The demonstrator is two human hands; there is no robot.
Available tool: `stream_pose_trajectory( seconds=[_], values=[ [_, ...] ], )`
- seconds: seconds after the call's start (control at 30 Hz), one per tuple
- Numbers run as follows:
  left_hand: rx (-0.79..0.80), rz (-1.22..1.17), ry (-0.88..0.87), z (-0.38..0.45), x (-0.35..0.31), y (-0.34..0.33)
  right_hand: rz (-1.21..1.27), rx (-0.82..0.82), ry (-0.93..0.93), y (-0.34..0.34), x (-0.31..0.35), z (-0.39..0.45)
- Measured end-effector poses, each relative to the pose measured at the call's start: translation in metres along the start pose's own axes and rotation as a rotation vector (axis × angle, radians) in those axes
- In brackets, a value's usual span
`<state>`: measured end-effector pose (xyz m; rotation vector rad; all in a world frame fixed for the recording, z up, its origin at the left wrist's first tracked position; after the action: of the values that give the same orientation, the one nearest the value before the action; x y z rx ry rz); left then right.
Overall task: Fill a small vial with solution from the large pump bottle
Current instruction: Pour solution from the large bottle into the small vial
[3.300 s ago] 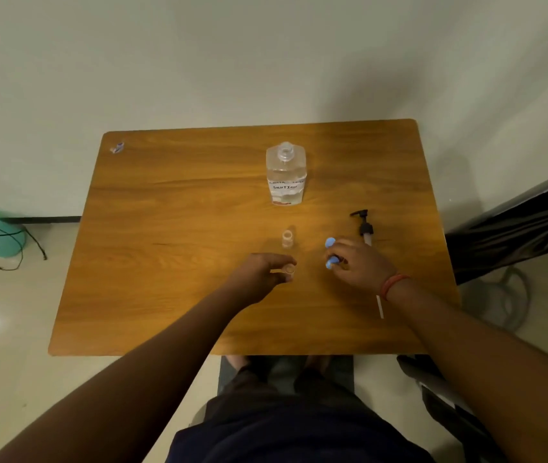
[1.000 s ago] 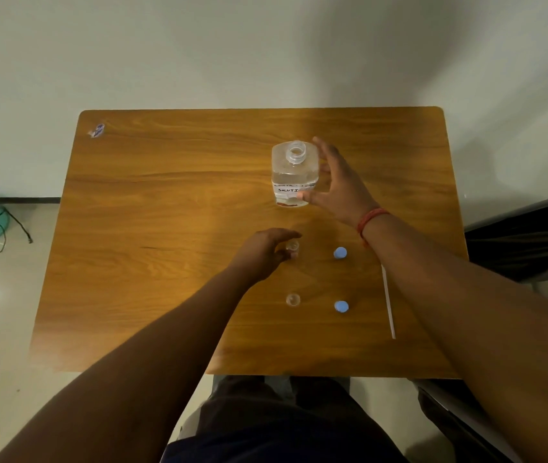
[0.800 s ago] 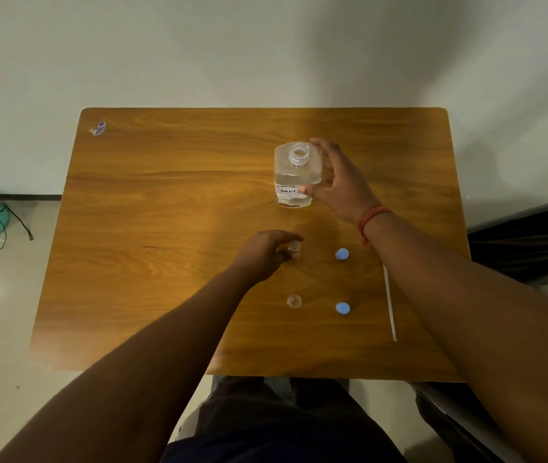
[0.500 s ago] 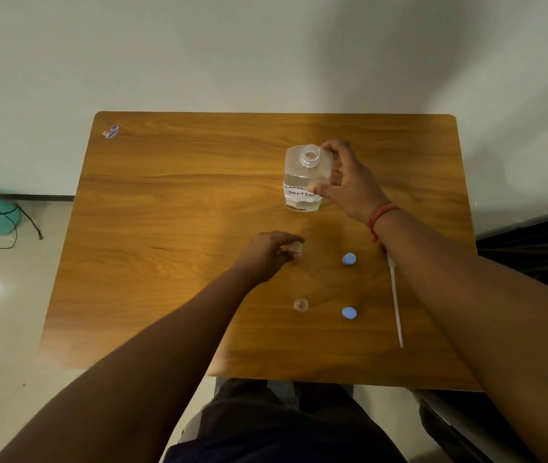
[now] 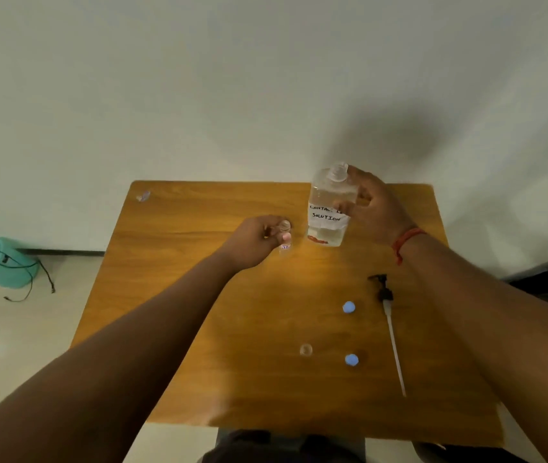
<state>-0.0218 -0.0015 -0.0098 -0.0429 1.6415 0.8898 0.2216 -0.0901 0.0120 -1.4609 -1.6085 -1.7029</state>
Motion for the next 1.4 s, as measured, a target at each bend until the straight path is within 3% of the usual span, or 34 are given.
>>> stream_pose_trajectory(
  seconds=[0.37,0.83,1.1,1.4],
  values=[
    [-0.077,-0.192,-0.219,0.056,-0.177,0.126,0.075,-0.149,0.246,0.104,0.151,-0.019],
    [-0.139,-0.028,-0.456,0.064,-0.395,0.270,0.010,-0.311,0.518,0.242,0.369,-0.061],
    [-0.160,0.036,-0.501,0.059,-0.463,0.304,-0.012,-0.285,0.634,0.283,0.442,-0.089],
    [-0.193,-0.015,-0.518,0.054,-0.494,0.320,-0.034,-0.314,0.645,0.307,0.474,-0.101]
  ],
)
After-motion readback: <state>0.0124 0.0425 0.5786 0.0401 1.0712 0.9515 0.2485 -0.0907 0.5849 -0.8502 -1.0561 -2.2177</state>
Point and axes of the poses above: each hand's wrist, its own z-axis towards the middle knuckle, its own y-axis out of the back of the hand, x = y × z, the point moved 3 cm from there along z, towards the middle knuckle, and after that the axes turned 14 degrees about -y, right-handed, at the moved point
